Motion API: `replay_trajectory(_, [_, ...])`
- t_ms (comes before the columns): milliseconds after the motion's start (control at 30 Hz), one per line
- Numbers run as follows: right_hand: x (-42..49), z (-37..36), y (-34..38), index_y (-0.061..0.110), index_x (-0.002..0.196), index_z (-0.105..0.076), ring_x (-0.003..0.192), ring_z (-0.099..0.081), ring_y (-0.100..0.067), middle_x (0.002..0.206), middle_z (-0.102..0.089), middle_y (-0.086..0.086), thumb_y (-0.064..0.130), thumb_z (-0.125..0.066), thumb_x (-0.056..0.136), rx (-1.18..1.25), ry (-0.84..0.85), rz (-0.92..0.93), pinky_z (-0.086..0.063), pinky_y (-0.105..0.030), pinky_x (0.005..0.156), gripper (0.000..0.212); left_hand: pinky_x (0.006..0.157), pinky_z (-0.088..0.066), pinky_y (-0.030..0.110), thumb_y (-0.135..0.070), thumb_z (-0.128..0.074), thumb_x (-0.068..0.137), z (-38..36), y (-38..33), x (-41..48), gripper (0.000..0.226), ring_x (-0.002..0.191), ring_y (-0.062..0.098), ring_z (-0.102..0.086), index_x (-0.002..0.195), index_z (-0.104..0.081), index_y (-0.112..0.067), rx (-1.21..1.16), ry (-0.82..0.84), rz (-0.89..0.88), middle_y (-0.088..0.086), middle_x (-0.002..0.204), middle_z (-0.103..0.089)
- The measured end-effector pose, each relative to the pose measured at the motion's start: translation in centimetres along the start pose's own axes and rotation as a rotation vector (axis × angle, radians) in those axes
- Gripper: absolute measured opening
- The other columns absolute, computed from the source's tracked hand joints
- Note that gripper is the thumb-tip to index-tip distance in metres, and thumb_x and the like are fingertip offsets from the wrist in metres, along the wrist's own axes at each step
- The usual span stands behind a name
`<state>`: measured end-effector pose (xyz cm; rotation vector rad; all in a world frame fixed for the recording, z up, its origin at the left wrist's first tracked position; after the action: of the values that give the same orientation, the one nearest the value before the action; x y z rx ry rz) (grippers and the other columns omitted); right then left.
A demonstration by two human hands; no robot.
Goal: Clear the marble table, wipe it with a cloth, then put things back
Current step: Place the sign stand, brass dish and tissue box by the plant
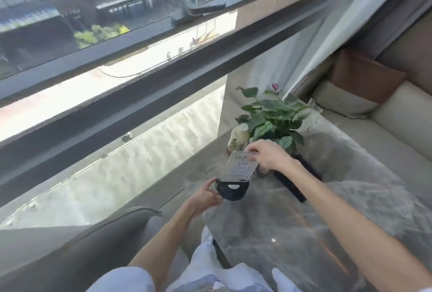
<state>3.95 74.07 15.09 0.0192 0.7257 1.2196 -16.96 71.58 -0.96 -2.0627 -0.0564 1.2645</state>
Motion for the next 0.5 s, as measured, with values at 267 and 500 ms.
replay_trajectory(267, [4.7, -0.2, 2.3, 0.032, 0.103, -0.074, 0.106, -0.066, -0.023, 0.11, -0.074, 0.003, 0.013, -0.056, 0.087, -0.16, 0.055, 0.119, -0.051, -0.039, 0.092, 0.031, 0.045, -0.043, 0.016, 0.015, -0.059, 0.077, 0.5, -2.4, 4.1, 0.045, 0.058, 0.011, -0.053, 0.119, -0.053, 0.002, 0.109, -0.178, -0.049, 0.007, 0.077, -0.058])
replay_trajectory(500, [5.9, -1.1, 2.0, 0.034, 0.103, -0.074, 0.101, -0.066, -0.024, 0.105, -0.075, -0.002, 0.012, -0.058, 0.084, -0.213, 0.097, 0.199, -0.049, -0.031, 0.084, 0.034, 0.054, -0.04, 0.025, -0.002, -0.064, 0.065, 0.2, -2.9, 6.7, 0.031, 0.055, 0.007, -0.052, 0.095, -0.066, -0.01, 0.206, -0.246, -0.077, -0.005, 0.059, -0.06])
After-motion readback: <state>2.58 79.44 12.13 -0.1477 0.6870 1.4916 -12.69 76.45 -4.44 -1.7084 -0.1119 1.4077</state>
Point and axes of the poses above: each hand's wrist, its own x-axis towards the middle knuckle, its own z-axis out of the back of the hand, y = z × x, the point moved 6 cm from there along x, towards the middle knuckle
